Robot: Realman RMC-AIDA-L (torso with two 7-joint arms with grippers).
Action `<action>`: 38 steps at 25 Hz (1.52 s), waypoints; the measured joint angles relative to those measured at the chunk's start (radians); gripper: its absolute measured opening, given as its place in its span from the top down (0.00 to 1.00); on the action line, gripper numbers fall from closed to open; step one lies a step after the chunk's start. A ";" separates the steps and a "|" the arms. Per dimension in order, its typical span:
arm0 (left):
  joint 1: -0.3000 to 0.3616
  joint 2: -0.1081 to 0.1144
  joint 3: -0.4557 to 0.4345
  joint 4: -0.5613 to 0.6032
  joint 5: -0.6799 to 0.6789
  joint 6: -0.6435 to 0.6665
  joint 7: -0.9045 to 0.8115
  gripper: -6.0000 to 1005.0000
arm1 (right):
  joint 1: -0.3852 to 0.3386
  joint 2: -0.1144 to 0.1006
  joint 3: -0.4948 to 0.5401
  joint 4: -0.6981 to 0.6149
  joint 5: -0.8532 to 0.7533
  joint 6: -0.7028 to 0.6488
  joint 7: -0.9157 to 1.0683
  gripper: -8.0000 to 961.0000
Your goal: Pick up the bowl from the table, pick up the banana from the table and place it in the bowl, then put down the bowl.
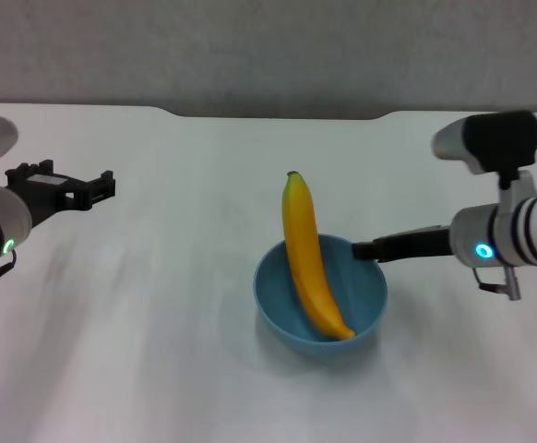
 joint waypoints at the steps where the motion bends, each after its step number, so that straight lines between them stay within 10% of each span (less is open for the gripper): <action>1: 0.002 0.001 0.000 0.000 -0.007 0.000 0.000 0.10 | -0.036 0.000 -0.001 -0.053 0.000 -0.001 -0.003 0.69; 6: 0.013 0.005 0.000 0.001 -0.039 0.004 0.011 0.10 | -0.197 0.000 -0.002 -0.276 -0.001 0.008 -0.010 0.58; 14: 0.036 0.004 0.025 0.026 -0.077 0.075 0.012 0.10 | -0.351 0.001 -0.005 -0.403 0.033 0.143 -0.105 0.13; 24: 0.055 0.002 0.067 0.017 -0.097 0.106 0.011 0.10 | -0.498 0.003 -0.088 -0.452 0.648 0.303 -0.747 0.10; 33: 0.069 0.003 0.115 0.016 -0.137 0.126 0.012 0.10 | -0.539 -0.002 -0.005 -0.052 1.551 -0.371 -1.586 0.21; 38: 0.104 0.003 0.279 -0.006 -0.136 0.279 0.009 0.10 | -0.521 0.003 -0.007 0.208 1.812 -0.652 -1.741 0.25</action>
